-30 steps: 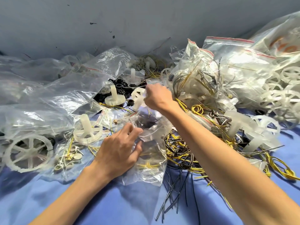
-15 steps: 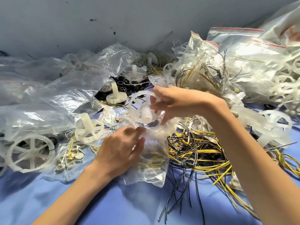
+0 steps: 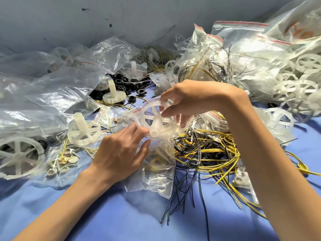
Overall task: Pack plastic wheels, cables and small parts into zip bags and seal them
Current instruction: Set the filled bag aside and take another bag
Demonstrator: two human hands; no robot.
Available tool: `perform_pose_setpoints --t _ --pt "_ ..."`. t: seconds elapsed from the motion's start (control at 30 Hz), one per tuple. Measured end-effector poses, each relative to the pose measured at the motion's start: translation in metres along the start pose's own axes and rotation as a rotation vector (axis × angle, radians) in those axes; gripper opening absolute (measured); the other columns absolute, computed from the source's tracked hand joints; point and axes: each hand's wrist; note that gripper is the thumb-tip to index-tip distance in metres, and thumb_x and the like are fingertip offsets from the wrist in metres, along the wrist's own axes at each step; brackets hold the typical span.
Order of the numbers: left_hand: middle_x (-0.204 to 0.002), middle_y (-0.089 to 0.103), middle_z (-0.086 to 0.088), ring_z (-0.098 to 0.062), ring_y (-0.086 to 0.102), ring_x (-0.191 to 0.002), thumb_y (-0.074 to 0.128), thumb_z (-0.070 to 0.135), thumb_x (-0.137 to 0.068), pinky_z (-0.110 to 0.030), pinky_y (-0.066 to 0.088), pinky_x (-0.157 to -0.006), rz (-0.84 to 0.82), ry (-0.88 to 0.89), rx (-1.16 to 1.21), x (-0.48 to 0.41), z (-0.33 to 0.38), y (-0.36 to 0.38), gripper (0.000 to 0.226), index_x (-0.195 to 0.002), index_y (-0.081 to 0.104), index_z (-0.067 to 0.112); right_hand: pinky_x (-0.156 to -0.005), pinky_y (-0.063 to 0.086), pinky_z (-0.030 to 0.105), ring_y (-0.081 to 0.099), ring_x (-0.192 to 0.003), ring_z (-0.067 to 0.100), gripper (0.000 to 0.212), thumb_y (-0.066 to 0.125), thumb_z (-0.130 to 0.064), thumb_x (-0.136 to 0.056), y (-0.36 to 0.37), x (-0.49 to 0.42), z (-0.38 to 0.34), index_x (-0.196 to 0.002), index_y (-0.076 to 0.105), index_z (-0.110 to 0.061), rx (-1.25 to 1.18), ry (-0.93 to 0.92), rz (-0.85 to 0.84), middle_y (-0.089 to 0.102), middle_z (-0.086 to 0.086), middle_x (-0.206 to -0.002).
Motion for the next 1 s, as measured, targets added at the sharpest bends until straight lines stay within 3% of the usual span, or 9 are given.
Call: perform_pose_setpoints --t 0.07,0.13,0.23,0.43,0.53,0.7,0.77,0.87,1.0 --pt "-0.072 0.054 -0.005 -0.019 0.055 -0.050 0.047 0.027 -0.091 -0.024 0.035 -0.039 0.017 0.019 0.003 0.000 0.001 0.000 0.014 -0.097 0.042 0.015 -0.065 0.055 0.020 0.068 -0.056 0.002 0.012 0.058 -0.036 -0.093 0.000 -0.002 0.001 -0.090 0.060 -0.025 0.053 0.006 0.008 0.074 0.002 -0.077" --pt "-0.072 0.053 -0.005 -0.018 0.054 -0.049 0.048 0.026 -0.091 -0.025 0.036 -0.038 0.028 0.028 0.009 0.001 0.002 0.001 0.015 -0.097 0.042 0.014 -0.072 0.053 0.020 0.067 -0.059 -0.001 0.015 0.059 -0.039 -0.091 0.001 -0.004 0.002 -0.101 0.061 -0.029 0.099 0.000 0.027 0.074 -0.002 -0.074" --pt "-0.076 0.055 -0.006 -0.019 0.055 -0.050 0.046 0.025 -0.090 -0.025 0.038 -0.037 0.037 0.018 0.024 0.001 0.001 0.001 0.014 -0.098 0.042 0.014 -0.068 0.048 0.015 0.067 -0.065 -0.004 0.032 0.062 -0.040 -0.088 0.001 -0.006 0.001 -0.119 0.061 -0.031 0.143 -0.026 0.068 0.072 -0.008 -0.068" --pt "-0.083 0.054 -0.009 -0.025 0.054 -0.046 0.043 0.029 -0.090 -0.033 0.044 -0.034 0.053 -0.137 0.138 0.002 0.001 0.003 0.016 -0.100 0.039 0.018 -0.056 0.056 0.018 0.070 -0.059 0.006 0.032 0.062 -0.022 -0.091 -0.003 -0.003 0.004 -0.123 0.062 -0.020 -0.061 -0.044 0.033 0.073 0.010 -0.081" --pt "-0.087 0.050 -0.014 -0.026 0.049 -0.045 0.042 0.029 -0.090 -0.033 0.042 -0.031 0.061 -0.129 0.133 0.001 0.001 0.004 0.018 -0.100 0.036 0.016 -0.051 0.054 0.015 0.066 -0.051 0.004 0.038 0.059 -0.021 -0.093 -0.002 -0.002 0.003 -0.131 0.056 -0.021 -0.024 -0.016 0.003 0.072 0.006 -0.075" --pt "-0.094 0.036 -0.006 -0.025 0.047 -0.047 0.038 0.026 -0.097 -0.030 0.037 -0.029 0.140 -0.004 0.163 0.001 0.001 0.003 0.014 -0.097 0.034 0.012 -0.062 0.057 0.023 0.067 -0.054 0.008 0.023 0.052 -0.029 -0.097 0.003 -0.005 -0.004 -0.099 0.070 -0.014 0.209 -0.018 0.058 0.069 -0.002 -0.062" --pt "-0.094 0.036 -0.006 -0.027 0.049 -0.047 0.033 0.027 -0.100 -0.032 0.038 -0.030 0.171 0.009 0.185 0.001 0.001 0.003 0.016 -0.097 0.035 0.012 -0.071 0.057 0.028 0.068 -0.059 0.012 0.024 0.054 -0.031 -0.096 0.004 -0.005 -0.006 -0.098 0.070 -0.014 0.258 -0.046 0.116 0.066 -0.005 -0.058" --pt "-0.093 0.036 -0.005 -0.026 0.052 -0.049 0.031 0.027 -0.101 -0.033 0.041 -0.034 0.214 0.023 0.219 0.001 0.003 0.003 0.016 -0.097 0.035 0.011 -0.077 0.055 0.031 0.065 -0.068 0.013 0.030 0.059 -0.031 -0.092 0.005 -0.005 -0.013 -0.121 0.064 -0.022 0.266 -0.147 0.190 0.069 -0.003 -0.077" --pt "-0.095 0.037 -0.008 -0.030 0.054 -0.055 0.032 0.022 -0.101 -0.035 0.044 -0.040 0.296 0.042 0.230 0.003 0.000 0.003 0.012 -0.098 0.036 0.011 -0.076 0.046 0.027 0.054 -0.081 0.010 0.037 0.061 -0.031 -0.091 0.002 -0.001 -0.019 -0.128 0.058 -0.025 0.261 -0.208 0.187 0.066 -0.003 -0.118"
Point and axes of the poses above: each hand's wrist, its own x-axis away from the middle knuckle, its own y-axis out of the palm, z = x × y
